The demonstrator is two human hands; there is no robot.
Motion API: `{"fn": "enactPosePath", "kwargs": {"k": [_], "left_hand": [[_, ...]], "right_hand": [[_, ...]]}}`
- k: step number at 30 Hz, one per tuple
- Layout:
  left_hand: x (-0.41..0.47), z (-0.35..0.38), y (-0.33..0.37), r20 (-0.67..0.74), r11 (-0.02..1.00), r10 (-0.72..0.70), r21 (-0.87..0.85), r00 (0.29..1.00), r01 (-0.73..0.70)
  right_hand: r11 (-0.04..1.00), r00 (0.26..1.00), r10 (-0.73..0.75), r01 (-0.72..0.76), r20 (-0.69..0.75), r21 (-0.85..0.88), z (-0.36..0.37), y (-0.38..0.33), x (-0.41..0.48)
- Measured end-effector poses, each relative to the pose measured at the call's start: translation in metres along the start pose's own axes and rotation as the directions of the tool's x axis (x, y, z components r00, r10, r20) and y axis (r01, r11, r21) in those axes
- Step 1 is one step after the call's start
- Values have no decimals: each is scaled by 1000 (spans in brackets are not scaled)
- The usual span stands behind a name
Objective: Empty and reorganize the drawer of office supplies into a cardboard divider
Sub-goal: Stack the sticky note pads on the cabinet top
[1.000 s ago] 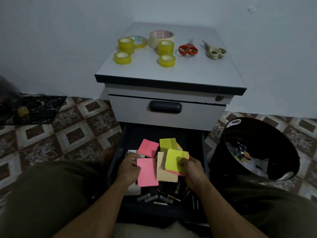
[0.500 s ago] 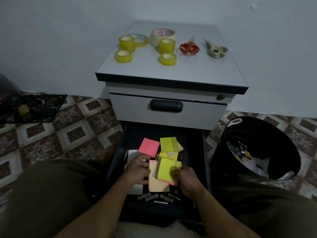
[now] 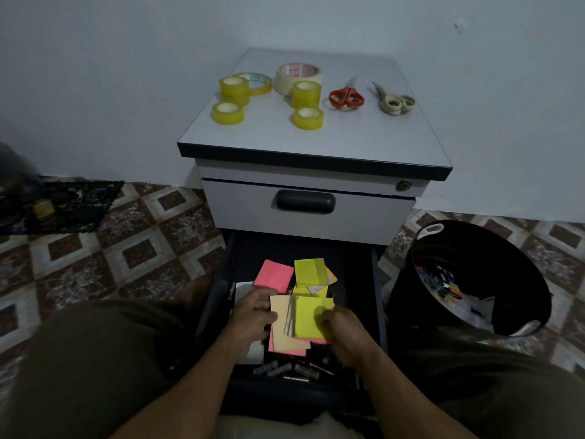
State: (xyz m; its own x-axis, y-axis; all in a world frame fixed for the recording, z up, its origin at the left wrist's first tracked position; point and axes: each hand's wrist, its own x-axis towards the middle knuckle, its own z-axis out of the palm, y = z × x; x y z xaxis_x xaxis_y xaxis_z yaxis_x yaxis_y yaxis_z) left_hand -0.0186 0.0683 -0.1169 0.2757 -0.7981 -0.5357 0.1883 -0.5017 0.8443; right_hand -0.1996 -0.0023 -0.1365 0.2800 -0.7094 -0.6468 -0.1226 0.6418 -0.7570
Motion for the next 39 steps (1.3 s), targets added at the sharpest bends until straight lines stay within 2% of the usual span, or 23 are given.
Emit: {"fn": "enactPosePath", "kwargs": {"k": [3, 7, 13, 21, 26, 31, 39], "left_hand": [[0, 0, 1, -6, 998, -9, -62, 1000, 9], [-4, 2, 4, -2, 991, -24, -135, 1000, 24], [-14, 2, 5, 120, 991, -133, 23, 984, 131], [-11, 5, 7, 77, 997, -78, 34, 994, 76], [-13, 3, 11, 61, 997, -65, 52, 996, 62], [-18, 6, 20, 96, 998, -61, 19, 994, 59], [-47, 11, 69, 156, 998, 70, -15, 985, -69]], "right_hand": [[1000, 997, -5, 3, 72, 21, 3, 3, -3], [999, 998, -40, 39, 50, 38, 2, 6, 0], [1000, 999, -29, 29, 18, 11, -2, 11, 6], [984, 998, -46, 54, 49, -168, -2, 9, 5], [971, 996, -67, 53, -56, -232, -5, 3, 1], [978, 996, -86, 86, 10, -190, 1, -8, -13], [945, 959, -284, 275, -25, -175, -1, -67, -57]]}}
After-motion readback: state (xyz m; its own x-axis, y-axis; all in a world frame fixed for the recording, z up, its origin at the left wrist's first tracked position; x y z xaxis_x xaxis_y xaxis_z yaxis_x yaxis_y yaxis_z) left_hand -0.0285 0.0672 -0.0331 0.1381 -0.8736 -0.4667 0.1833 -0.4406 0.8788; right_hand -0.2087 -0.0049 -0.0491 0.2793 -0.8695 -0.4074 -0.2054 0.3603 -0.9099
